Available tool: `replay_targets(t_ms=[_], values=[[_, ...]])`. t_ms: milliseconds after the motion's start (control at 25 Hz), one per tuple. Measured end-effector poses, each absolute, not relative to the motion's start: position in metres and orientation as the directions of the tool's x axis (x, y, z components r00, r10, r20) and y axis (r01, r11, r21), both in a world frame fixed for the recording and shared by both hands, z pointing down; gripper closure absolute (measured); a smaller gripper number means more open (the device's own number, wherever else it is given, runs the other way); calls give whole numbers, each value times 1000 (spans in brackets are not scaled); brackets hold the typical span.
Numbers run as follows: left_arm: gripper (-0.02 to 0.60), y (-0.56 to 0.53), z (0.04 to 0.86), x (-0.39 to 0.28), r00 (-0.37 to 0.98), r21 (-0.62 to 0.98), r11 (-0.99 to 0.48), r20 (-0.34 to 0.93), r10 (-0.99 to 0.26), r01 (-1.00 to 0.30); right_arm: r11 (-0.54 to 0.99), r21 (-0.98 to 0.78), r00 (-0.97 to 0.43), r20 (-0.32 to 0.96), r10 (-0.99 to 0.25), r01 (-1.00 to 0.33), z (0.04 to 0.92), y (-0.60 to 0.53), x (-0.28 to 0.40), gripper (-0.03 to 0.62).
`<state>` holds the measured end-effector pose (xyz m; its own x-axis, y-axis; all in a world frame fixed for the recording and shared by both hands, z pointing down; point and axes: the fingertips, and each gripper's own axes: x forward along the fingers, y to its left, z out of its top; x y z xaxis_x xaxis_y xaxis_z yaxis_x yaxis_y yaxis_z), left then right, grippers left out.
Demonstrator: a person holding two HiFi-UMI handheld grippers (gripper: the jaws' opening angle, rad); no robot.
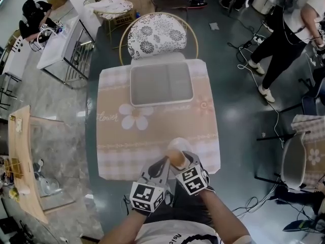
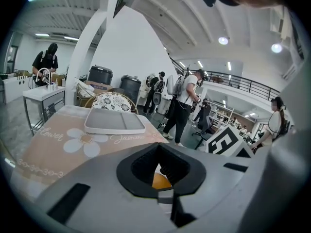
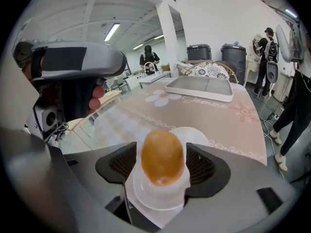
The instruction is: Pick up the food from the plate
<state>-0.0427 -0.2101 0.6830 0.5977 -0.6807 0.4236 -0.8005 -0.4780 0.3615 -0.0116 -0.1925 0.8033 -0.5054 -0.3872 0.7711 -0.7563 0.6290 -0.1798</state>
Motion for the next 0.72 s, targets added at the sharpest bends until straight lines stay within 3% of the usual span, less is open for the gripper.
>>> replay_targets(t_ms=[440, 720], values=[[575, -216, 697, -48, 588, 364, -465, 425, -688, -807, 647, -142, -457, 818, -350, -749, 825, -197, -13, 306], [575, -218, 678, -48, 589, 359, -469, 421, -690, -807, 624, -173, -494, 778, -388, -762, 793, -200, -10, 306]])
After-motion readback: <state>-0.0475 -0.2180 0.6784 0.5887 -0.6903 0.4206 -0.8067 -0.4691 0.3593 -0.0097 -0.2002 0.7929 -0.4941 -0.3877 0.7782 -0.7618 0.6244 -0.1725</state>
